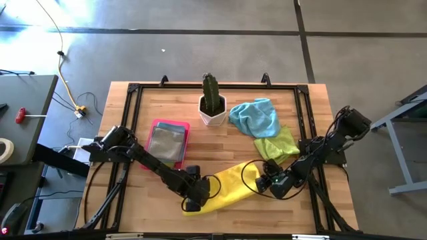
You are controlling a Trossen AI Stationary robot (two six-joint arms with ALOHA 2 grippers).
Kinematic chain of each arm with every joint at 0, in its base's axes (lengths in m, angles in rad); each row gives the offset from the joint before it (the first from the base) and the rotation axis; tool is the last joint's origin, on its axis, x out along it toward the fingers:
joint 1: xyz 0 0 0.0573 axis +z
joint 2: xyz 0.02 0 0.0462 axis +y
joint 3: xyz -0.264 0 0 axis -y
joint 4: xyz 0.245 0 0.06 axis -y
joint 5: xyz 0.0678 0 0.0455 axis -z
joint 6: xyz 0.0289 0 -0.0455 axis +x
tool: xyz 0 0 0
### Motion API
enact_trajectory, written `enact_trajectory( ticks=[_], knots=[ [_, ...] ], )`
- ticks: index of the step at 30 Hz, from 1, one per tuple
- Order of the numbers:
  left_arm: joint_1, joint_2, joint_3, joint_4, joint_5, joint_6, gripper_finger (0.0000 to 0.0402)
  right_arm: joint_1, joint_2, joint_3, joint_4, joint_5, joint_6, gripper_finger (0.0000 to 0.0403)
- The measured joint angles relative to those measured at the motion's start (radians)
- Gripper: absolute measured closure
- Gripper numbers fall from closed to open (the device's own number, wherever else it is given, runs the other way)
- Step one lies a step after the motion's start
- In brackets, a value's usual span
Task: Fold microfiber towels
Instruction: Fold the yellow towel
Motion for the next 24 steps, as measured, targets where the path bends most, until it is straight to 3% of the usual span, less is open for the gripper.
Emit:
enact_trajectory(
  ticks=[2, 6, 10, 16, 24],
  knots=[
    [0.0, 0.001, 0.005, -0.009, 0.0, 0.0, 0.0193, 0.0, 0.0, 0.0, -0.003, -0.01, -0.008, 0.0392],
    [0.0, 0.003, 0.032, -0.072, 0.0, 0.0, 0.0193, -0.001, -0.001, 0.001, -0.005, -0.034, -0.007, 0.0388],
    [-0.004, -0.004, 0.061, -0.146, 0.0, 0.004, 0.0193, -0.003, -0.002, 0.05, -0.123, -0.091, -0.006, 0.0399],
    [-0.024, -0.006, 0.116, -0.255, -0.004, 0.0, 0.0193, 0.002, 0.0, 0.254, -0.574, -0.26, -0.059, 0.0401],
    [-0.064, -0.007, 0.149, -0.312, -0.005, -0.001, 0.0193, 0.001, -0.001, 0.56, -1.19, -0.334, -0.058, 0.0402]
  ],
)
